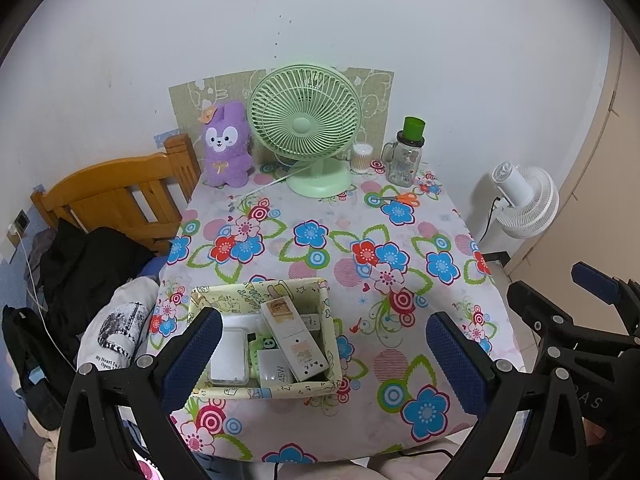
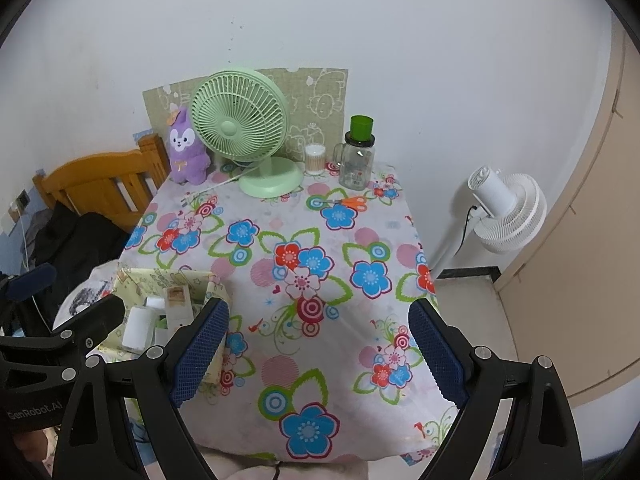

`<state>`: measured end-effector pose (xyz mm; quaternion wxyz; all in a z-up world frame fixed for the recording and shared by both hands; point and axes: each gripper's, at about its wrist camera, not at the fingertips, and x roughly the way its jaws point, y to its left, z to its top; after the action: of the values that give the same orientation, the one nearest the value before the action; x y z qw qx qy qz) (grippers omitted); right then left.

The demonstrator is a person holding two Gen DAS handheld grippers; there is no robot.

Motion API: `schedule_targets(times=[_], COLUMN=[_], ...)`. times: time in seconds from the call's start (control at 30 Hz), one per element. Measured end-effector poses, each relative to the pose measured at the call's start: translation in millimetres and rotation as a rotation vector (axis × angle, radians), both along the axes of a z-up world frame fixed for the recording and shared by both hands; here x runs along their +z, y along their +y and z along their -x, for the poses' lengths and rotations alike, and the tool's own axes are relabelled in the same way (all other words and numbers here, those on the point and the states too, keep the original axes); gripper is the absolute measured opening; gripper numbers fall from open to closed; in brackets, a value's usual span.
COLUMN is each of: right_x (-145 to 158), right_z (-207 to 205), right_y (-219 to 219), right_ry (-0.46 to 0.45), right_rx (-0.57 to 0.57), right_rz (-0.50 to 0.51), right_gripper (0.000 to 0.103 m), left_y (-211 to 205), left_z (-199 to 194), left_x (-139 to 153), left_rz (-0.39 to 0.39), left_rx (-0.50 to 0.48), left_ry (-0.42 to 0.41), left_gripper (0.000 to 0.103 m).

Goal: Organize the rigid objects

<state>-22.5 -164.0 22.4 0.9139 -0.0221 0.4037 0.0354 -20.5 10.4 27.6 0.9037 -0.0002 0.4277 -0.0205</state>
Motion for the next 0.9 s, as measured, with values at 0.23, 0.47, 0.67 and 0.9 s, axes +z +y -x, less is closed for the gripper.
schedule_targets(times=[0.23, 0.47, 0.67, 0.9], right_x=[-1.1, -2.1, -2.9, -4.7], right_z=[0.7, 1.0, 1.2, -0.1], right_y=[2.2, 2.8, 3.2, 3.3], right_ry=[0.001, 0.002, 0.001, 0.002], right_rx=[-0.001, -0.007, -0.013, -0.008], right_rz=[-0.012, -0.01, -0.009, -0.007], right_gripper=[0.093, 0.093, 0.093, 0.093], left_y=[0.9, 0.5, -0.1, -0.5], left_z=[-0.4, 0.9, -0.6, -1.8], left_x=[-2.0, -1.9, -1.0, -1.9], left_rz=[-0.004, -0.004, -0.017, -0.021], left_rx=[0.0, -0.004, -0.012, -0.008], left_ry=[-0.002, -0.001, -0.006, -0.002], left_gripper=[0.103, 0.103, 0.103, 0.103])
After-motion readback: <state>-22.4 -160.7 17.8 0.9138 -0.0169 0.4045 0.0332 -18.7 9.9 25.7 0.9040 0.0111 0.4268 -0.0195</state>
